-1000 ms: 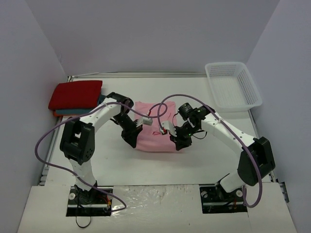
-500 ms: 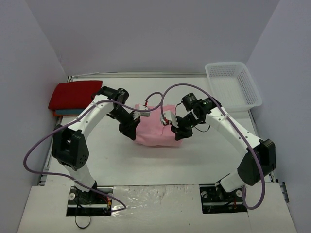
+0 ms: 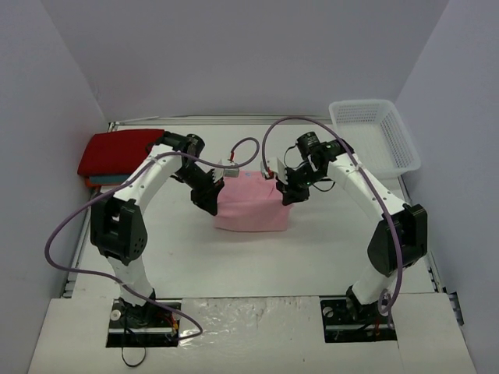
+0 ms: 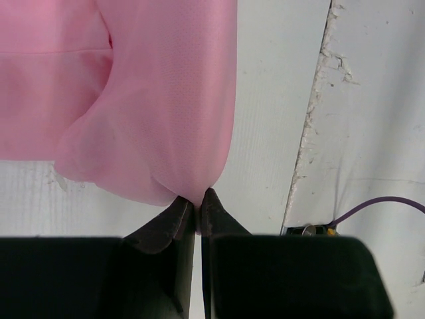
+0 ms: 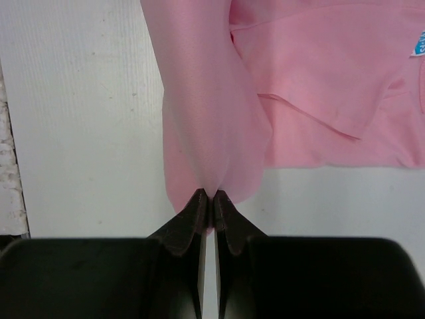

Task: Fold and stack the t-shirts
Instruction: Fold the long partially folded tshirt into a neat square

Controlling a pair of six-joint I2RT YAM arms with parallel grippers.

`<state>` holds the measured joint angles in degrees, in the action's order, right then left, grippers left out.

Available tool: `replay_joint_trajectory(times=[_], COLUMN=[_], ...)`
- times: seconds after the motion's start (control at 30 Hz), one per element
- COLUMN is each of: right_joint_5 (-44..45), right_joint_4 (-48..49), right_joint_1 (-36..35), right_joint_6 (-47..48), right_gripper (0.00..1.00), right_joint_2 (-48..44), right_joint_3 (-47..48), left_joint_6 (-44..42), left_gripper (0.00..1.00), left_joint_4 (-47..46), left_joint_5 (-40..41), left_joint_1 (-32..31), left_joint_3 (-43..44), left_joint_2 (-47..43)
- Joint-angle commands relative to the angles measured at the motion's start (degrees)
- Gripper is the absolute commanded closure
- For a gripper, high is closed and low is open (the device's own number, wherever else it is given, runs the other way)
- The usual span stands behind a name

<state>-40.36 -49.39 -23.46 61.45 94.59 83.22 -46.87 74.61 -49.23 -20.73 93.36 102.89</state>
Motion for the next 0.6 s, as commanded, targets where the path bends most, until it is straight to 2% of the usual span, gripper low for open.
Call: replay_joint_trajectory(times=[0.0,0.57], right_joint_5=[-0.77,-2.0], right_joint_4=[-0.98,1.49], right_joint_1=[0.7,5.09], right_joint_6=[1.22,1.57], right_gripper=[1.0,1.0], right_joint_2=[2.52,19.74], right_joint_3=[3.44,17.93], left_joint_6=[-1.11,-6.39], left_gripper=[0.97,0.98], left_joint_4=[2.82,11.34], left_joint_5=[-0.34,-1.22], left_joint_1=[1.48,5.35], left_joint_3=[3.84,22.98], left_joint_2=[1.43,18.74])
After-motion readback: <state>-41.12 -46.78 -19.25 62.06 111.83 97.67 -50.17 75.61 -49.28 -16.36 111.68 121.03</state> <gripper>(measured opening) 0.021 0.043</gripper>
